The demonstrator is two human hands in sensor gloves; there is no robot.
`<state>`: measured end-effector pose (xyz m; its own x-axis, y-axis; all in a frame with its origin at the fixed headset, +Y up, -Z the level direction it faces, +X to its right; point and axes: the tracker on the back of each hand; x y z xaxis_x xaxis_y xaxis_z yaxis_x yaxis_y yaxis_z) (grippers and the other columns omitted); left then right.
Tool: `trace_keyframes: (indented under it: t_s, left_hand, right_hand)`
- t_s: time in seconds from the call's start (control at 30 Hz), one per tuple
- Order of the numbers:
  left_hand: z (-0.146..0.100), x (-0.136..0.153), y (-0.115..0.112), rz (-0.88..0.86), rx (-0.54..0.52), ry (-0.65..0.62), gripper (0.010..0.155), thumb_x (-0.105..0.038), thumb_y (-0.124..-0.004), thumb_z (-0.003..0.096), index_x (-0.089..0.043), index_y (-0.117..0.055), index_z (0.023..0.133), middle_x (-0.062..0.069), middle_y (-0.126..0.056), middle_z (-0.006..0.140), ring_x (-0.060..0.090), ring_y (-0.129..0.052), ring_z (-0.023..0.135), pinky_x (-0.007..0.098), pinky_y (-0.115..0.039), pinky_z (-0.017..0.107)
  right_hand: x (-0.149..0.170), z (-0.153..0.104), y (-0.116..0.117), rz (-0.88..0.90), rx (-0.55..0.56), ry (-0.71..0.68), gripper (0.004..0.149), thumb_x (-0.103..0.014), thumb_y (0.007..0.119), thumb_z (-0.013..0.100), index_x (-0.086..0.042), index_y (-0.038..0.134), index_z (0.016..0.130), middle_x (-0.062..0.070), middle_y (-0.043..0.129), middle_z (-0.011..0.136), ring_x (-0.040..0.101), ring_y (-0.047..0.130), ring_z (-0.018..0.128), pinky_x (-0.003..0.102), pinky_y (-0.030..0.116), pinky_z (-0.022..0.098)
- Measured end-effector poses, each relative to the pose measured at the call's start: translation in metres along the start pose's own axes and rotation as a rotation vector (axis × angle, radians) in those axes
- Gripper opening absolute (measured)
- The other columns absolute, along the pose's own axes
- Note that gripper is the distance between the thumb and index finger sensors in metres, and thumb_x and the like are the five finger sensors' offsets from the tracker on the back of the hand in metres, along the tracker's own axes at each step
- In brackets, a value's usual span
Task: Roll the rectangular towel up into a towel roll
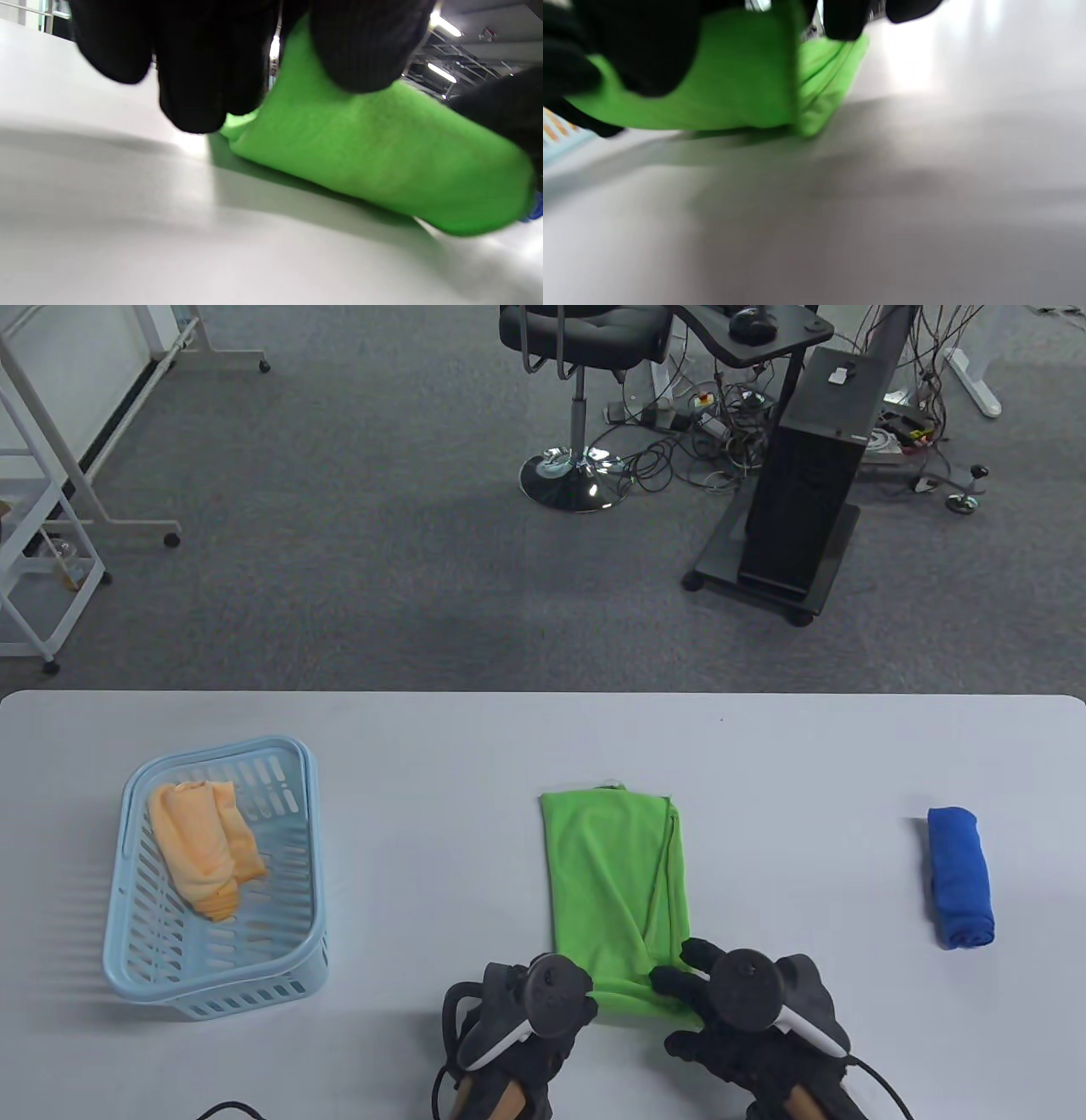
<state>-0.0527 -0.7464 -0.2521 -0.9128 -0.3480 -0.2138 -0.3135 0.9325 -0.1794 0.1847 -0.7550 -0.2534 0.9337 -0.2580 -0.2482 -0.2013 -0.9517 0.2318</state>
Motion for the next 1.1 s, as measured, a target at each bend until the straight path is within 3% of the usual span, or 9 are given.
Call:
trace_keyframes:
  t_s: [0.07,0.27,0.33,0.47,0.57,0.7,0.77,0.83,1.1]
  left_hand:
    - [-0.003,0.003,0.002,-0.004,0.012,0.002,0.047,-0.046,-0.081,0.0388,-0.024,-0.095,0.078,0.015,-0.09,0.092,0.033,-0.1,0.07,0.058,-0.075,0.055]
    - [-0.009,0.008,0.008,-0.008,0.004,0.023,0.047,-0.046,-0.08,0.0387,-0.022,-0.097,0.075,0.014,-0.092,0.09,0.033,-0.1,0.07,0.059,-0.075,0.055]
    - [-0.009,0.008,0.005,0.002,0.015,0.022,0.047,-0.046,-0.08,0.0388,-0.022,-0.097,0.075,0.014,-0.092,0.09,0.033,-0.1,0.07,0.058,-0.075,0.055]
    - [-0.006,0.009,-0.001,0.009,0.049,0.032,0.047,-0.046,-0.08,0.0388,-0.022,-0.097,0.075,0.014,-0.092,0.09,0.033,-0.1,0.07,0.058,-0.075,0.055]
    - [-0.003,0.01,-0.005,0.024,0.051,0.059,0.048,-0.046,-0.079,0.0392,-0.019,-0.098,0.074,0.016,-0.086,0.094,0.036,-0.094,0.075,0.059,-0.071,0.057]
    - [-0.002,0.011,-0.009,0.039,0.064,0.07,0.049,-0.045,-0.077,0.0401,-0.015,-0.098,0.073,0.016,-0.083,0.096,0.036,-0.091,0.076,0.059,-0.071,0.058]
    - [-0.003,0.014,-0.01,0.026,0.067,0.088,0.05,-0.044,-0.076,0.0404,-0.013,-0.097,0.073,0.015,-0.082,0.096,0.036,-0.091,0.077,0.059,-0.07,0.058]
    - [-0.004,0.017,-0.011,0.017,0.082,0.102,0.051,-0.044,-0.075,0.0405,-0.011,-0.097,0.073,0.016,-0.082,0.096,0.036,-0.091,0.077,0.059,-0.07,0.058]
    - [-0.006,0.017,-0.01,-0.032,0.16,0.105,0.051,-0.045,-0.075,0.0405,-0.008,-0.098,0.066,0.018,-0.079,0.098,0.04,-0.087,0.079,0.062,-0.066,0.059]
  right_hand:
    - [0.001,0.002,-0.003,-0.008,0.062,-0.013,0.05,-0.041,0.083,0.029,-0.028,0.085,0.077,0.006,0.061,0.098,0.029,0.07,0.091,0.059,0.057,0.068]
    - [0.011,-0.004,-0.007,-0.038,0.016,0.024,0.048,-0.047,0.08,0.028,-0.022,0.092,0.068,0.006,0.07,0.094,0.03,0.076,0.088,0.059,0.06,0.066]
    - [0.012,-0.006,-0.008,-0.001,0.013,0.039,0.051,-0.048,0.08,0.029,-0.022,0.089,0.073,0.007,0.067,0.095,0.031,0.074,0.089,0.059,0.059,0.067]
    - [0.012,-0.012,-0.019,0.068,0.032,0.006,0.076,-0.052,0.082,0.027,-0.027,0.064,0.097,0.001,0.049,0.105,0.033,0.061,0.096,0.061,0.052,0.069]
    - [0.007,-0.012,-0.015,0.15,0.002,-0.036,0.076,-0.05,0.084,0.027,-0.033,0.062,0.097,0.001,0.04,0.107,0.034,0.054,0.099,0.062,0.048,0.071]
    - [-0.009,-0.006,0.002,0.038,-0.125,-0.047,0.076,-0.046,0.084,0.03,-0.036,0.056,0.1,-0.002,0.032,0.109,0.034,0.047,0.101,0.062,0.044,0.072]
    - [-0.015,-0.003,0.007,-0.003,-0.064,-0.05,0.068,-0.04,0.083,0.03,-0.033,0.065,0.095,-0.003,0.04,0.107,0.033,0.053,0.098,0.061,0.047,0.071]
    - [-0.018,-0.002,0.008,-0.029,0.007,-0.03,0.05,-0.038,0.082,0.03,-0.026,0.084,0.079,-0.002,0.059,0.1,0.03,0.067,0.093,0.059,0.054,0.069]
    - [-0.009,-0.005,0.0,0.055,-0.059,-0.014,0.048,-0.044,0.077,0.031,-0.021,0.091,0.07,0.004,0.077,0.091,0.03,0.078,0.087,0.059,0.06,0.066]
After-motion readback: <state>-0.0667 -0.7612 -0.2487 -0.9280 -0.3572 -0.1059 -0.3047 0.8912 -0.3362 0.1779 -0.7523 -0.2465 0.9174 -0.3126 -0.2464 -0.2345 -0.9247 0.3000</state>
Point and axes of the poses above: the tracker on the back of each hand, its own x axis roughly to the little-finger side, its own z axis roughly from the wrist to the fingertips, y = z × x
